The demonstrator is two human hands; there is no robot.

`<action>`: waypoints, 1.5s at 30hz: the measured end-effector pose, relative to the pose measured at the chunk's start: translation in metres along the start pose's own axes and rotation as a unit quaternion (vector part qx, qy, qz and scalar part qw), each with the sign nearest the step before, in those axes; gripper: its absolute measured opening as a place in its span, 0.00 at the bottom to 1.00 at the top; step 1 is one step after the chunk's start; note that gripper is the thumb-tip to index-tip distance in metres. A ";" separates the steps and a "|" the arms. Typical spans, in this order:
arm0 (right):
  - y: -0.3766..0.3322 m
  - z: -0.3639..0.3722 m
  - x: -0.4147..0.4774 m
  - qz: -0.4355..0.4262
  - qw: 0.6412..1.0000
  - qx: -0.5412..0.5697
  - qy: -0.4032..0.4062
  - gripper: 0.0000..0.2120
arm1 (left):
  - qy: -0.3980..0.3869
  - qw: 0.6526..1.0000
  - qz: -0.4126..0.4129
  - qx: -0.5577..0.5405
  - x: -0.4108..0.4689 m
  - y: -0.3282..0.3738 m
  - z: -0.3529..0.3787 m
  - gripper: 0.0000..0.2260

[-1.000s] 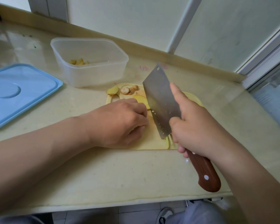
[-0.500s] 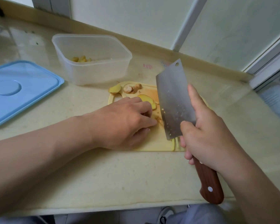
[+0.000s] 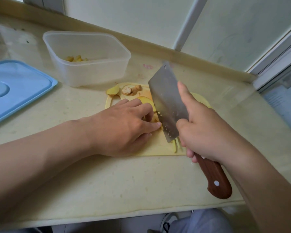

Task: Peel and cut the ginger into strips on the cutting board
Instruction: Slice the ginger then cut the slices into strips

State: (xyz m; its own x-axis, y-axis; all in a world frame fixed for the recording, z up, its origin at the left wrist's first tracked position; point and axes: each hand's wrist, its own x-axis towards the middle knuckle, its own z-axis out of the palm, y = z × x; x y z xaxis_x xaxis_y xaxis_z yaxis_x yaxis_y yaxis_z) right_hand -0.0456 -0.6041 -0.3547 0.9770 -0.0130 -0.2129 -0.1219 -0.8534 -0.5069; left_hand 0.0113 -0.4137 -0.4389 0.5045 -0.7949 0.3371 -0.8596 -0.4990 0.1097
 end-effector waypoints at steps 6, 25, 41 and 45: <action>-0.001 -0.004 0.007 0.017 1.000 0.003 -0.016 0.44 | 0.000 1.000 0.004 -0.002 0.000 -0.001 0.001 0.21; 0.045 -0.028 0.012 0.038 0.981 0.187 0.036 0.42 | 0.112 0.992 -0.012 -0.056 0.010 -0.002 -0.011 0.09; 0.049 -0.029 0.005 -0.028 0.978 0.206 0.023 0.44 | 0.144 0.871 -0.398 -0.247 0.048 -0.013 -0.032 0.11; 0.046 -0.031 0.008 -0.031 0.977 0.211 0.028 0.44 | 0.136 0.837 -0.428 -0.313 0.037 -0.011 -0.042 0.08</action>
State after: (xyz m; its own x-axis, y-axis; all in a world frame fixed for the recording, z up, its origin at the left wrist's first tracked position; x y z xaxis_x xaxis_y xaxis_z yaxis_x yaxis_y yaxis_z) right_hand -0.0377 -0.6597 -0.3542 0.9913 -0.0062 -0.1315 -0.1121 -0.5635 -0.8185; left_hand 0.0362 -0.4232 -0.3885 0.9933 -0.0869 0.0756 -0.1091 -0.4995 0.8594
